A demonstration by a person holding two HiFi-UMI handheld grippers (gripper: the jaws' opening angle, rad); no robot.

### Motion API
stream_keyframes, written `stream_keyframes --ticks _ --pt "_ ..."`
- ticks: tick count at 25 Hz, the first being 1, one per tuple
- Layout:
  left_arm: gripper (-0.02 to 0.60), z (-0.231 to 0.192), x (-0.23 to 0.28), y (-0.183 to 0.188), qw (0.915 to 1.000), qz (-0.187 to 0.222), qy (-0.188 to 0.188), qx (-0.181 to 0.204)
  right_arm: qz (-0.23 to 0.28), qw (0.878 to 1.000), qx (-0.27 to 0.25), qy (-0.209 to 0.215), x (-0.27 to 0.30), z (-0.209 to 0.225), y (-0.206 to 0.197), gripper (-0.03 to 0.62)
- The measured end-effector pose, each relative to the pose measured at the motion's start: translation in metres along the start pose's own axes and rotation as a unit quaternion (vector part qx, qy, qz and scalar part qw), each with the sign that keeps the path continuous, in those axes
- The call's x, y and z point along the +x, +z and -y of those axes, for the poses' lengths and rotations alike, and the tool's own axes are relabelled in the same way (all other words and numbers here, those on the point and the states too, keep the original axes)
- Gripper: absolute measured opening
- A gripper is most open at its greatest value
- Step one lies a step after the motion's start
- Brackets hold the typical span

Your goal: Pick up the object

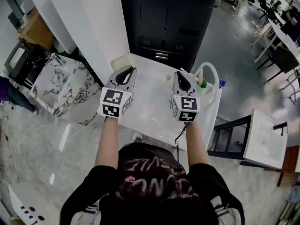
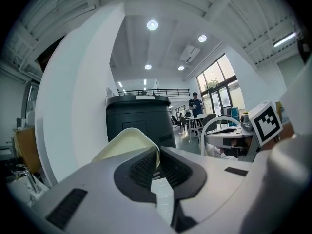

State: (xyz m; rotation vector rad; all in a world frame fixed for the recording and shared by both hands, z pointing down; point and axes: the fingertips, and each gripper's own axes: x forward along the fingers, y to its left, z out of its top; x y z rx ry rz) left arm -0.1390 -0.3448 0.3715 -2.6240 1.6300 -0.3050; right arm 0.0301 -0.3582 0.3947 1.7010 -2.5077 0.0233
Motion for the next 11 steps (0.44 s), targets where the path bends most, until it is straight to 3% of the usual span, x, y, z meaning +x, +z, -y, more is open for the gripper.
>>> stream_keyframes --ticks 11 --pt "0.034 0.0046 -0.0072 0.0042 1.0000 0.003 0.006 -0.001 0.005 1.000 0.000 0.003 -0.0053 0.0016 0.0034 0.014"
